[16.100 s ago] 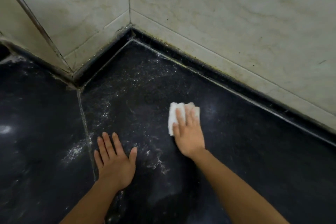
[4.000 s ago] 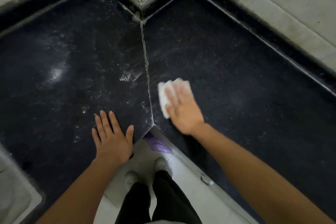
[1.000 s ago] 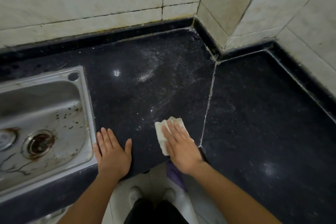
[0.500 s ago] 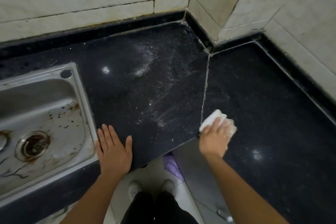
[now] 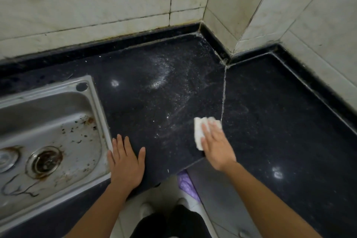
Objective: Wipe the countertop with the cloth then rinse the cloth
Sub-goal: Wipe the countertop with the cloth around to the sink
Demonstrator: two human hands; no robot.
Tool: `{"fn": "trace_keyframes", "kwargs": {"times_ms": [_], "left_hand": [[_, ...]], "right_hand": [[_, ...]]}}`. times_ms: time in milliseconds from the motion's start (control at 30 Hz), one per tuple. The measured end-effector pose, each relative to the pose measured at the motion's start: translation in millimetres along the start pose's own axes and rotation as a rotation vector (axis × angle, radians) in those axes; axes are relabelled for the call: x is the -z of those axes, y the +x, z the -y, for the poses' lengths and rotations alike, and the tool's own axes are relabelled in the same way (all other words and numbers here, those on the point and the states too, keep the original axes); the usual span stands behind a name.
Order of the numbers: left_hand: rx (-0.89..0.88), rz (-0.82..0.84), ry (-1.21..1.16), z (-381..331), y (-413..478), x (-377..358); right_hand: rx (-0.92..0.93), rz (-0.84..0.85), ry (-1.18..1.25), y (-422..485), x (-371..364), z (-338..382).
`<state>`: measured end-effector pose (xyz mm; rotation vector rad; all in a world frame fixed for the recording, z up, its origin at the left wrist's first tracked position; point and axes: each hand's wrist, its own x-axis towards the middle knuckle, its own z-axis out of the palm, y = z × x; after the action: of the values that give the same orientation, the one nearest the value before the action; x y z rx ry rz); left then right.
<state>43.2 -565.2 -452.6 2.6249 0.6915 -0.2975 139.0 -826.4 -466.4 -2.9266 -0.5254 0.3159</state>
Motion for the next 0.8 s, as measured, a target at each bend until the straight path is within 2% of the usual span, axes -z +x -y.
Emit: {"fn": "trace_keyframes", "kwargs": {"times_ms": [100, 167, 267, 333, 367, 400, 467, 533, 633, 667, 733, 800], "left_hand": [[-0.002, -0.027, 0.058, 5.1, 12.5, 4.9], [0.024, -0.041, 0.075, 7.5, 22.9, 8.3], [0.060, -0.057, 0.070, 6.3, 41.1, 12.0], [0.070, -0.055, 0.074, 4.6, 52.9, 12.8], [0.081, -0.054, 0.087, 3.2, 57.0, 12.9], [0.090, -0.065, 0.108, 1.3, 59.9, 12.6], [0.088, -0.123, 0.146, -3.4, 64.3, 10.8], [0.075, -0.143, 0.169, -11.2, 68.6, 10.9], [0.077, -0.120, 0.174, -21.3, 82.9, 10.8], [0.082, -0.113, 0.160, -23.7, 87.5, 10.8], [0.091, -0.095, 0.127, -26.7, 93.2, 10.7], [0.100, -0.088, 0.118, -25.6, 95.6, 9.3]], "right_hand": [[-0.403, -0.042, 0.057, 6.9, 14.4, -45.7], [-0.607, -0.026, 0.126, 13.9, 29.4, -66.7], [-0.775, -0.057, 0.189, 40.8, 44.8, -77.3], [-0.805, -0.045, 0.165, 68.8, 40.2, -73.0], [-0.760, -0.074, 0.141, 78.7, 32.5, -66.3], [-0.639, -0.086, 0.085, 86.3, 24.5, -54.3], [-0.276, -0.083, 0.057, 89.1, 10.6, -17.9], [0.021, -0.012, 0.034, 80.3, 5.7, 14.1], [0.306, 0.066, 0.013, 68.5, 16.3, 16.0], [0.357, 0.075, -0.006, 70.8, 18.9, 1.7], [0.343, 0.075, -0.067, 81.8, 21.1, -33.9], [0.170, 0.032, -0.101, 101.5, 26.6, -69.8]]}}
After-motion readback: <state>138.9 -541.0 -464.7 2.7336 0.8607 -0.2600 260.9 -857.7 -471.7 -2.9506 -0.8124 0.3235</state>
